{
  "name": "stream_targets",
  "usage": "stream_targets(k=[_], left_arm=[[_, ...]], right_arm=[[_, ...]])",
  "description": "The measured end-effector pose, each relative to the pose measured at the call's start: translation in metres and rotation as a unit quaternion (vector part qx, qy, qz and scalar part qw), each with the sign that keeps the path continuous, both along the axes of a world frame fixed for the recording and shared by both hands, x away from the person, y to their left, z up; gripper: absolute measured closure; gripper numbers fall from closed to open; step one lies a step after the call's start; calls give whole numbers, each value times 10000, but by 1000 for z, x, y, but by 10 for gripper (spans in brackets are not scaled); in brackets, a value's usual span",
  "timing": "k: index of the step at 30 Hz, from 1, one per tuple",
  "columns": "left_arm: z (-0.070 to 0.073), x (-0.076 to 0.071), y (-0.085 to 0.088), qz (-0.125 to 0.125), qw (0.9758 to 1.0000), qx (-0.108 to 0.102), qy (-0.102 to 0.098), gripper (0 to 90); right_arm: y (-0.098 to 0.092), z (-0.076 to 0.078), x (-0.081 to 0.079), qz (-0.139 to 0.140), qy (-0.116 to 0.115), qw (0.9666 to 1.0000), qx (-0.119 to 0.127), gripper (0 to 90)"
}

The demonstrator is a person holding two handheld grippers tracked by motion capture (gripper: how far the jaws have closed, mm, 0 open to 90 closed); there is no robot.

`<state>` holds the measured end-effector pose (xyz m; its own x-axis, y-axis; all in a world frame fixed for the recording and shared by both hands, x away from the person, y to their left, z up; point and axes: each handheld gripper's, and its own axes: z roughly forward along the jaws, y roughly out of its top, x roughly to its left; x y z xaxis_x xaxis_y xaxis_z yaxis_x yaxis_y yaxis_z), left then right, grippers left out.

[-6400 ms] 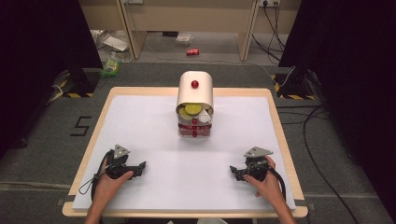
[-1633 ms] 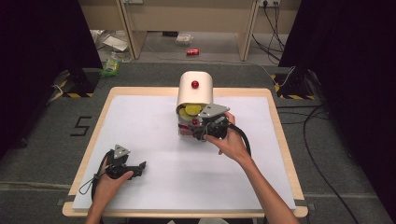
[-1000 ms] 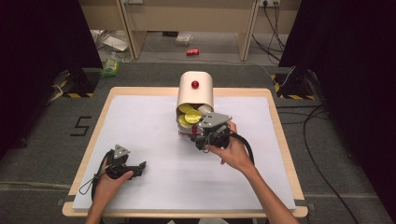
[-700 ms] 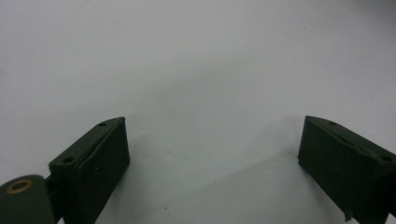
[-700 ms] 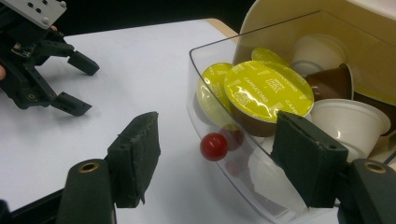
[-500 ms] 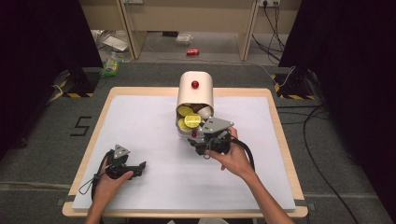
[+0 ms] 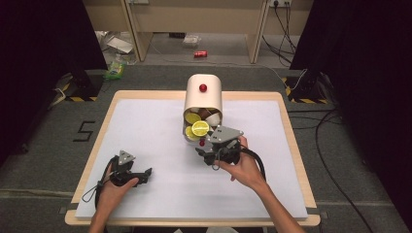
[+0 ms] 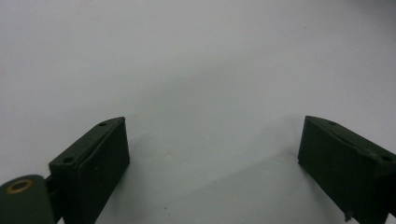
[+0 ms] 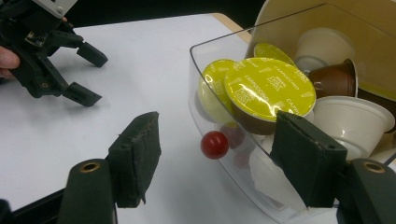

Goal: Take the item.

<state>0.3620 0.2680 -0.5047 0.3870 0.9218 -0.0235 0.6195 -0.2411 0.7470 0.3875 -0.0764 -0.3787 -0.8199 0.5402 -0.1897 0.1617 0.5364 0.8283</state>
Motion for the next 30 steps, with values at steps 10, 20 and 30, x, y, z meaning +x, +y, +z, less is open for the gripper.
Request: stream_targets(k=[10, 20, 30], left_arm=[[0, 0, 0, 0, 10000, 1, 0, 82], [0, 0, 0, 2, 10000, 2, -1, 82], [0, 0, 0, 0, 10000, 2, 0, 82]], right_arm=[[-2, 0, -3, 5, 22, 10000, -15, 366], [-3, 1, -1, -5, 100, 9999, 82, 383], [-2, 2, 0, -50, 124, 9999, 99, 384]])
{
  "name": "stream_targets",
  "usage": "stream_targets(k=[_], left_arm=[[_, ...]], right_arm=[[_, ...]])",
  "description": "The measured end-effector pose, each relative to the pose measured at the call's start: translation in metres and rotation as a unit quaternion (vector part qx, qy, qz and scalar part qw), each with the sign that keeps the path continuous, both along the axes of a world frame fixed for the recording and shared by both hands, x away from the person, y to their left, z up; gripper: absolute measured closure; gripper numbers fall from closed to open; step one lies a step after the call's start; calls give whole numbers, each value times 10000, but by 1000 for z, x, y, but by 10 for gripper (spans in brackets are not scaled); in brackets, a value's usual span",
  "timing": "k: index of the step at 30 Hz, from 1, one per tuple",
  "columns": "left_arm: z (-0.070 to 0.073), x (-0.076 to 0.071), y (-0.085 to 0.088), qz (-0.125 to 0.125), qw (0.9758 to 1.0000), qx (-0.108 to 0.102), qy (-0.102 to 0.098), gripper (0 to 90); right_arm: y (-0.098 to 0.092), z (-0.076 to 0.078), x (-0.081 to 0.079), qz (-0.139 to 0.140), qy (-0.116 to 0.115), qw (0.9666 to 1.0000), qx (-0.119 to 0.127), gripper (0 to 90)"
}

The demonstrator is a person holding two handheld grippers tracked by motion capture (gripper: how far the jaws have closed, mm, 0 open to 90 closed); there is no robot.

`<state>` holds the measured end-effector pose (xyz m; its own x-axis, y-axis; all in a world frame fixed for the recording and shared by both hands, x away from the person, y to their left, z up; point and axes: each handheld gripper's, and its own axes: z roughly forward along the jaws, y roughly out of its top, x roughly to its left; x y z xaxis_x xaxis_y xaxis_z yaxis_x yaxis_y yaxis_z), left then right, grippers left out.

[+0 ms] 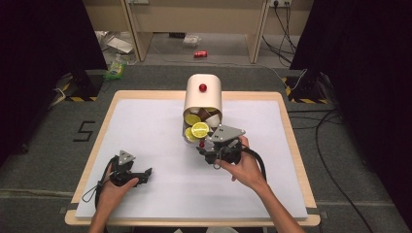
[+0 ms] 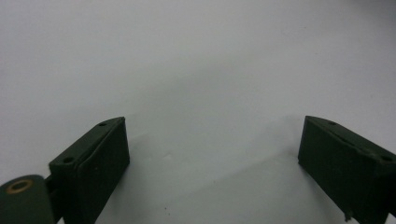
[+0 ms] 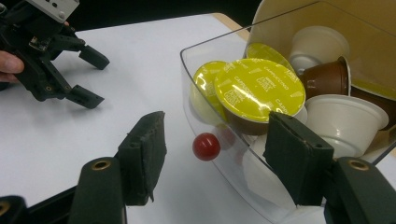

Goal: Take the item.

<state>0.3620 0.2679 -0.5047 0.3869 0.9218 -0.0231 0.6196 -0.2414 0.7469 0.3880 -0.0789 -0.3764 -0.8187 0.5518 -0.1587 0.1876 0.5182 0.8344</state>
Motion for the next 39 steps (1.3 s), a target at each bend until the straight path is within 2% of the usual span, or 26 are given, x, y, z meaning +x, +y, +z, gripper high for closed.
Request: stream_targets(k=[5, 8, 13, 24, 39], left_arm=[[0, 0, 0, 2, 10000, -3, -1, 82], [0, 0, 0, 1, 10000, -3, -1, 82], [0, 0, 0, 2, 10000, -5, -3, 82], [0, 0, 0, 3, 10000, -2, -3, 82], [0, 0, 0, 0, 10000, 0, 0, 82]], right_arm=[[-1, 5, 0, -46, -101, 9999, 93, 375], [-1, 6, 2, -74, -43, 9999, 71, 379], [1, 6, 1, -128, -84, 9999, 49, 368], [1, 17, 18, -468, -115, 9981, 379, 354], [21, 12, 33, -572, 14, 9976, 381, 303]])
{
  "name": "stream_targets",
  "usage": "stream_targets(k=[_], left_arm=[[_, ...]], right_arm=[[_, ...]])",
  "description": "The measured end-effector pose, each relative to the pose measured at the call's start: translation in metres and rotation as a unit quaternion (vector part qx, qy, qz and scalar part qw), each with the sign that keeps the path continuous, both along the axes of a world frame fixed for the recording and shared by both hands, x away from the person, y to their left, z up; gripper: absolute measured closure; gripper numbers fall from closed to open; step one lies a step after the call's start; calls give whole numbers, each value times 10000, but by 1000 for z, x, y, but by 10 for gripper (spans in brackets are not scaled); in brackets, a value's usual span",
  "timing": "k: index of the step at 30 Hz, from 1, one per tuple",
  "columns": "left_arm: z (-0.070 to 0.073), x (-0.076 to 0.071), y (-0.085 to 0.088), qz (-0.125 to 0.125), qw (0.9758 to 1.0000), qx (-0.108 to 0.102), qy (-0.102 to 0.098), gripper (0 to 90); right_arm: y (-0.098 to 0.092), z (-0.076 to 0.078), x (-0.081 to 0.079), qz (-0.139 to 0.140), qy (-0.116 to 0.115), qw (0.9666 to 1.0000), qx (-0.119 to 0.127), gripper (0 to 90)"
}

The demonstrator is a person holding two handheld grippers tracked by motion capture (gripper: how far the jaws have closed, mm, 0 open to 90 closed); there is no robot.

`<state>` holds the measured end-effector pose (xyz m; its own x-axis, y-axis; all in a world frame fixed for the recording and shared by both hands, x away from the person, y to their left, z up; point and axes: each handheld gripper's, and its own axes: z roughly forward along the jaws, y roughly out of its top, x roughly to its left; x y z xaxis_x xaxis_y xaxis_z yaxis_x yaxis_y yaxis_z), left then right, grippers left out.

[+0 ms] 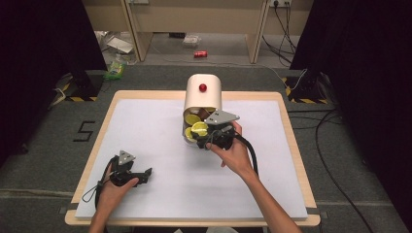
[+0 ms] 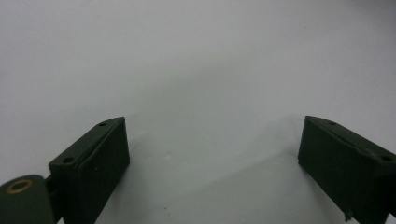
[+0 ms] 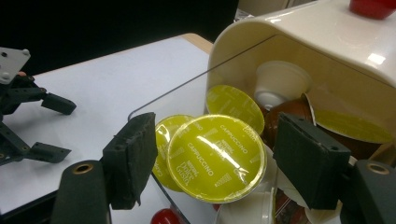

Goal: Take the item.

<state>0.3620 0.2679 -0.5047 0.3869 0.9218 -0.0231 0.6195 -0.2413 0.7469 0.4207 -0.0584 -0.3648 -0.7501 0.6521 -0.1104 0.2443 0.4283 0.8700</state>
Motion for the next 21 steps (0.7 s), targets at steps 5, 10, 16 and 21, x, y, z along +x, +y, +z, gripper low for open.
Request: stream_targets(k=[5, 10, 16, 21], left_arm=[[0, 0, 0, 1, 10000, 0, -2, 82], [0, 0, 0, 1, 10000, -3, -1, 82], [0, 0, 0, 1, 10000, 0, -1, 82], [0, 0, 0, 1, 10000, -1, -2, 82]], right_arm=[[2, -5, 4, -50, 95, 9999, -96, 330], [3, -7, 4, -38, 144, 9999, -67, 346], [1, -8, 6, -74, 277, 9996, -64, 369], [-2, -10, 8, -76, 316, 9994, -103, 386]])
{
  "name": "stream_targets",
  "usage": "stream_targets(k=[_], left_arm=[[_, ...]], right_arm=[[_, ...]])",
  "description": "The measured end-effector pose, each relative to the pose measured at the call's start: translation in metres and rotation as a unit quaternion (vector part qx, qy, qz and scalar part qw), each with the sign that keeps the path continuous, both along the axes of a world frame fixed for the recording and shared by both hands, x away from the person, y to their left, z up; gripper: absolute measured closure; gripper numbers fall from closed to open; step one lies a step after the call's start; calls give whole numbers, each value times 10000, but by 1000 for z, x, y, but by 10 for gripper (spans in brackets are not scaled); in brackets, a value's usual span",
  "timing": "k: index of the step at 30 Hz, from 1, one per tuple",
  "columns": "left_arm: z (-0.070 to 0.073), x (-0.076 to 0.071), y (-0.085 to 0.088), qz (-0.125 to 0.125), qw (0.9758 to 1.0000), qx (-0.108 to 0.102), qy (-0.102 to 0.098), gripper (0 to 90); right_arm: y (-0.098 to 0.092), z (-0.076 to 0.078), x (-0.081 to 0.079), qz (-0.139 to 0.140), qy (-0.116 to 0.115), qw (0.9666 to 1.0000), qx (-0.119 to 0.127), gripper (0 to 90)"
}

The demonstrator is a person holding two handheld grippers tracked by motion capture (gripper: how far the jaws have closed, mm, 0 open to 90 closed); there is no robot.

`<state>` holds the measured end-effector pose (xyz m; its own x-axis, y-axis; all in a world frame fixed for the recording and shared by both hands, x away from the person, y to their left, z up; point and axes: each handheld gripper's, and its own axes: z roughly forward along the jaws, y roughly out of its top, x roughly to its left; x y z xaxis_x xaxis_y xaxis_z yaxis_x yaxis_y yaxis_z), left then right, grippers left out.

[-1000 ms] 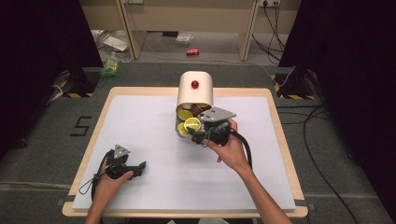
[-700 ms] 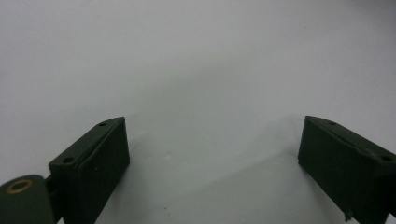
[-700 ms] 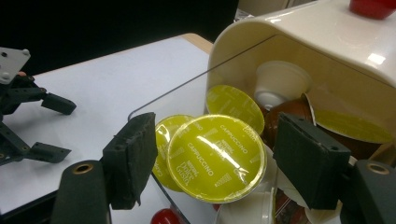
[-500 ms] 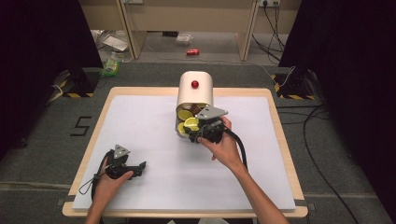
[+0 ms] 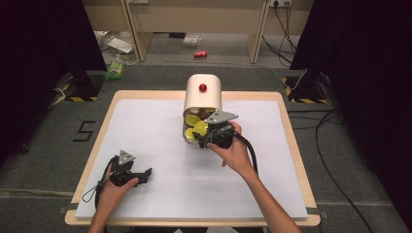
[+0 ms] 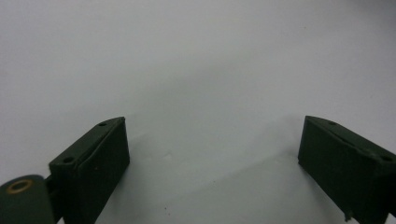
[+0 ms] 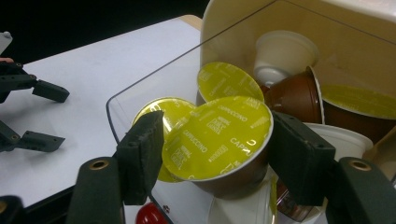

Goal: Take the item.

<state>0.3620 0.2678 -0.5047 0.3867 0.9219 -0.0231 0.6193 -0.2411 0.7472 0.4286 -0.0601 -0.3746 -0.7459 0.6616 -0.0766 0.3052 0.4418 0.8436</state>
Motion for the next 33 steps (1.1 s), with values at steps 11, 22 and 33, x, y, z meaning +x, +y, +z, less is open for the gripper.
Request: stream_targets(k=[11, 22, 33], left_arm=[[0, 0, 0, 0, 10000, -1, -2, 82], [0, 0, 0, 0, 10000, 2, -1, 82], [0, 0, 0, -1, 10000, 3, 0, 82]], right_arm=[[-2, -1, -3, 83, 112, 9999, 33, 395], [-3, 4, -5, 15, -60, 9998, 188, 396], [-12, 11, -8, -9, -126, 9993, 343, 396]])
